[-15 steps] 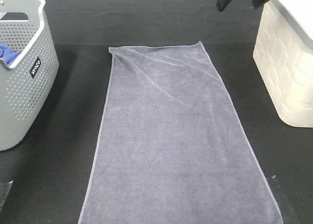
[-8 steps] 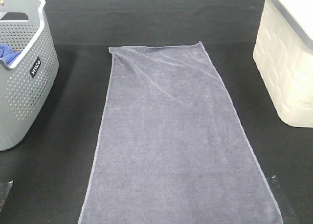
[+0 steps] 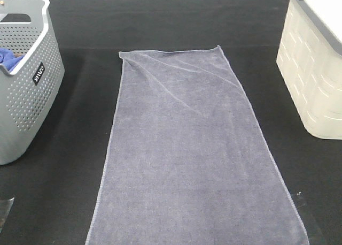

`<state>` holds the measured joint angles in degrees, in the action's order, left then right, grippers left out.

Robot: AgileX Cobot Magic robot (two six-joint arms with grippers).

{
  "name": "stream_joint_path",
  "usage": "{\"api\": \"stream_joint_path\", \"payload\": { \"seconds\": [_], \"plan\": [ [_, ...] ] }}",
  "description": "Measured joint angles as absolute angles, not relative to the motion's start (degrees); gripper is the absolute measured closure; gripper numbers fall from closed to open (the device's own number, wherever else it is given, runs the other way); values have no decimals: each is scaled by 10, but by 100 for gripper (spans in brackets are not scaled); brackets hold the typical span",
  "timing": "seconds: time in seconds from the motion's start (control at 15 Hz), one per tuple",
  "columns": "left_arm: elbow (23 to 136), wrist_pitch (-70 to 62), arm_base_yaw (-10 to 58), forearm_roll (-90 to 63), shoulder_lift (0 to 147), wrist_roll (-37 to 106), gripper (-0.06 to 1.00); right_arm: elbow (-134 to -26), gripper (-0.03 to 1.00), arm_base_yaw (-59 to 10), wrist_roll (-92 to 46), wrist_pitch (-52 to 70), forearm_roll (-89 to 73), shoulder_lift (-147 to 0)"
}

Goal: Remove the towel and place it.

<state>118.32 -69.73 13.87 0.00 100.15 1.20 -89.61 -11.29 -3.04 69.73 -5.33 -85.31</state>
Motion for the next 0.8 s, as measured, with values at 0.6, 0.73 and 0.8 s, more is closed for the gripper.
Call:
{"api": "stream_joint_path", "payload": {
  "seconds": [0.6, 0.73, 0.8],
  "plan": [
    [520, -697, 139, 31, 462, -7, 6, -573, 12, -113, -29, 696, -57, -630],
    [422, -681, 139, 31, 347, -7, 6, -472, 12, -113, -29, 696, -57, -565],
    [384, -670, 139, 31, 296, -5, 6, -422, 12, -113, -29, 697, -57, -525]
  ]
}}
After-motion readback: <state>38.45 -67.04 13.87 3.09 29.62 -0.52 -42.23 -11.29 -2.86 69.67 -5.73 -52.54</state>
